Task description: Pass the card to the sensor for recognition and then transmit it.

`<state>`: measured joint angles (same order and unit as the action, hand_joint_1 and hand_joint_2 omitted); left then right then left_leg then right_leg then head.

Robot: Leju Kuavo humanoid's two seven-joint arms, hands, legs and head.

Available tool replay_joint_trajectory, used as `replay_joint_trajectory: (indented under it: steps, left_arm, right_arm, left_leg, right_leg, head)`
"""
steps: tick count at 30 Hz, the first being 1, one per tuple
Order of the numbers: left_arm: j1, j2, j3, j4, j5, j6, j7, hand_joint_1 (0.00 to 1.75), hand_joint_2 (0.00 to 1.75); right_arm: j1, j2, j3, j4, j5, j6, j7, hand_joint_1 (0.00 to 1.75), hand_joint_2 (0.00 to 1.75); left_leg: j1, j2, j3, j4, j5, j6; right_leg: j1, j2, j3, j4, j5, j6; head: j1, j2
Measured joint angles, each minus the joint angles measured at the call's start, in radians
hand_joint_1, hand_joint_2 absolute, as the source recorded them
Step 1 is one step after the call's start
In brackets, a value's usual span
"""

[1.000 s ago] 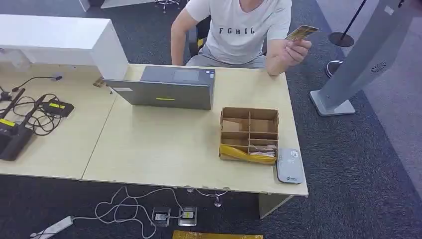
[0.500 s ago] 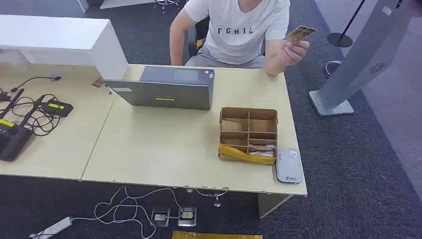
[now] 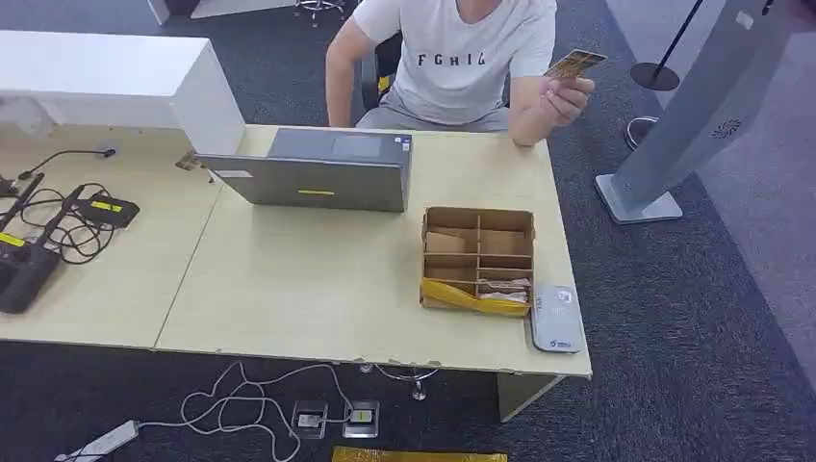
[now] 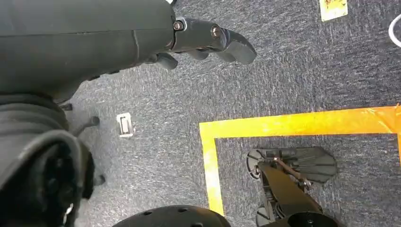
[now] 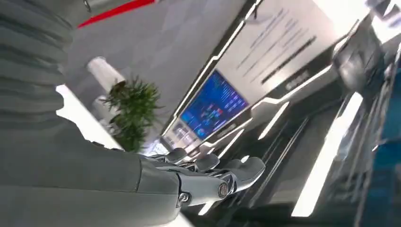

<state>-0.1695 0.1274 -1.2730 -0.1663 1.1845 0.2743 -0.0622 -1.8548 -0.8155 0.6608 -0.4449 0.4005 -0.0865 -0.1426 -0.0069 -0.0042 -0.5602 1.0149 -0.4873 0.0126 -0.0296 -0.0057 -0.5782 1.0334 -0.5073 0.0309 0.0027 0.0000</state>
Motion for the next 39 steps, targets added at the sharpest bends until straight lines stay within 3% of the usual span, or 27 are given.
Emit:
replay_joint_trajectory:
  steps: [4,6,8,11,18,26,39]
  left_arm:
    - [0.000,0.000,-0.001,0.000,0.001,0.000,0.002,0.00,0.00]
    - [0.000,0.000,-0.001,0.000,0.002,0.000,0.002,0.00,0.00]
    - [0.000,0.000,-0.003,0.000,0.002,-0.001,0.002,0.00,0.00]
    - [-0.001,0.000,-0.005,0.000,0.003,-0.002,0.002,0.00,0.00]
    - [0.000,0.003,-0.007,0.000,0.000,-0.016,0.002,0.00,0.00]
    - [0.000,0.003,-0.014,0.000,-0.007,-0.023,0.002,0.00,0.00]
    - [0.000,0.007,-0.042,0.000,-0.018,-0.032,0.002,0.00,0.00]
  right_arm:
    - [0.034,0.051,0.071,-0.059,-0.019,0.018,0.027,0.00,1.75]
    - [0.049,0.066,0.097,-0.083,-0.033,0.060,0.027,0.00,1.75]
    - [0.086,0.080,0.130,-0.131,-0.053,0.108,0.072,0.00,1.75]
    - [0.160,0.088,0.174,-0.224,-0.068,0.117,0.142,0.00,1.75]
    - [0.270,0.091,0.242,-0.375,-0.073,0.183,0.173,0.00,1.75]
    - [0.468,0.092,0.284,-0.516,-0.059,0.181,0.223,0.00,1.75]
    - [0.588,0.056,0.286,-0.627,-0.062,0.222,0.257,0.00,1.75]
  left_leg:
    - [0.001,-0.002,-0.001,0.000,0.000,0.000]
    - [0.002,-0.003,-0.001,0.000,0.000,0.000]
    - [0.003,-0.002,-0.001,0.000,0.000,-0.001]
    - [0.003,0.001,0.000,0.000,0.000,-0.001]
    - [0.006,0.000,-0.001,0.000,0.000,-0.001]
    - [0.006,-0.001,-0.001,0.000,0.000,-0.001]
    - [0.006,-0.001,-0.001,0.000,0.000,-0.001]
  right_leg:
    - [0.001,-0.002,0.000,0.000,0.000,0.000]
    - [0.002,-0.003,0.001,-0.001,0.000,0.000]
    - [0.003,-0.002,0.001,-0.001,0.000,0.000]
    - [0.003,0.001,0.000,-0.002,0.001,-0.001]
    - [0.006,-0.001,0.001,-0.003,0.001,-0.001]
    - [0.006,-0.001,0.001,-0.003,0.001,-0.001]
    - [0.006,-0.001,0.001,-0.003,0.001,-0.001]
  head:
    - [0.000,0.000]
    - [0.000,0.000]
    - [0.001,0.000]
    - [0.000,0.000]
    - [0.001,0.000]
    - [0.000,0.000]
    - [0.000,0.000]
